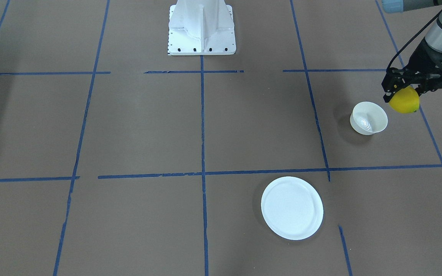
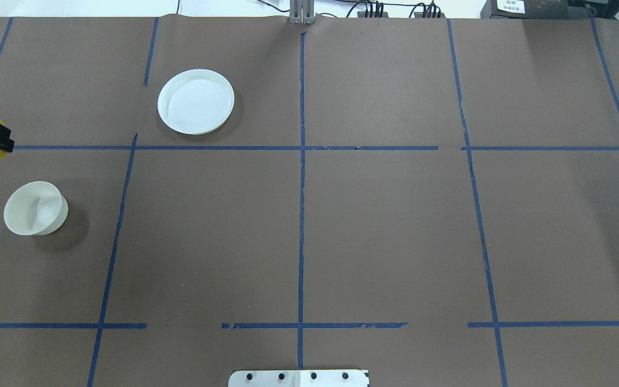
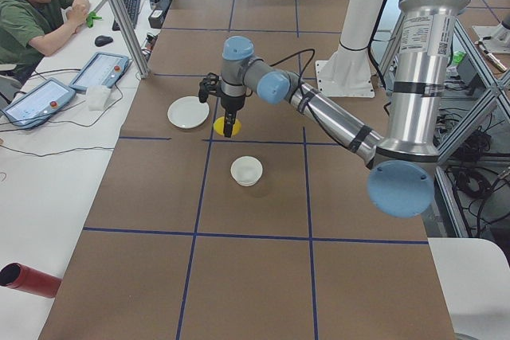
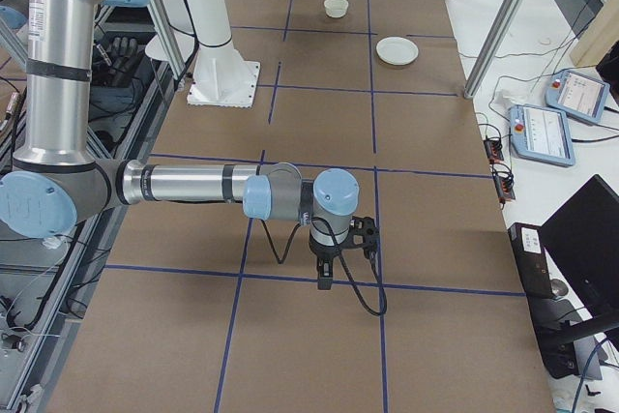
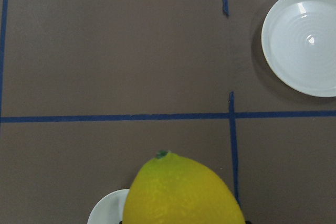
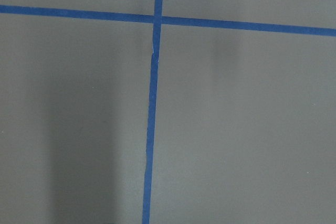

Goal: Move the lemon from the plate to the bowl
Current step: 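Lift the lemon with the left gripper and carry it toward the white bowl, then lower the lemon into the white bowl and open the left gripper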

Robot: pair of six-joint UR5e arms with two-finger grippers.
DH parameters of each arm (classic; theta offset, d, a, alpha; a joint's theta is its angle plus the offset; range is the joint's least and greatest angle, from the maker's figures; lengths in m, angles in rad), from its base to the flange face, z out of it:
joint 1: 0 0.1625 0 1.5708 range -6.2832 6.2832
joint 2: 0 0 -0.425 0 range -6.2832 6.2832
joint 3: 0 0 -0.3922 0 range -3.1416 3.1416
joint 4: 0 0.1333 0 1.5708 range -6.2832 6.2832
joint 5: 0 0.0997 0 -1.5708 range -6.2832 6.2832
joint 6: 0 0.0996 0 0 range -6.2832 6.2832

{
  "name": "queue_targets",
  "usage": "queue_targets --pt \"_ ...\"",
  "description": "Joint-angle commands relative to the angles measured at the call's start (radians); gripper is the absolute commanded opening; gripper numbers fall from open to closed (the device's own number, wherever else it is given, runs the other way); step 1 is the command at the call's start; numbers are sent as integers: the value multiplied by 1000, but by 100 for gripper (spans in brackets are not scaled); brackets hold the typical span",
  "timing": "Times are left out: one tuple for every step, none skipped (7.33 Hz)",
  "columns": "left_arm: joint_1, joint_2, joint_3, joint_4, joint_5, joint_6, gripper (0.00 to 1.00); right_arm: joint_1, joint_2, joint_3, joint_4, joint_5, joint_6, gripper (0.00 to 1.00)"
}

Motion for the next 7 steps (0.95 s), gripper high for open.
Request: queue_targets --pt "19 77 116 -226 38 -55 0 0 0 0 0 0 0 100" --pt "36 78 190 -318 44 -63 0 0 0 0 0 0 0 100" --pt "64 77 242 -363 34 -101 0 0 0 0 0 0 0 100" --pt "93 77 260 -368 31 -109 0 0 0 0 0 0 0 100" --pt "113 78 258 -368 29 -109 0 0 0 -2 0 0 0 100" --pt "128 78 260 -366 27 -110 0 0 0 0 0 0 0 100" --pt "144 77 261 -365 -3 -110 0 0 0 0 0 0 -2 100"
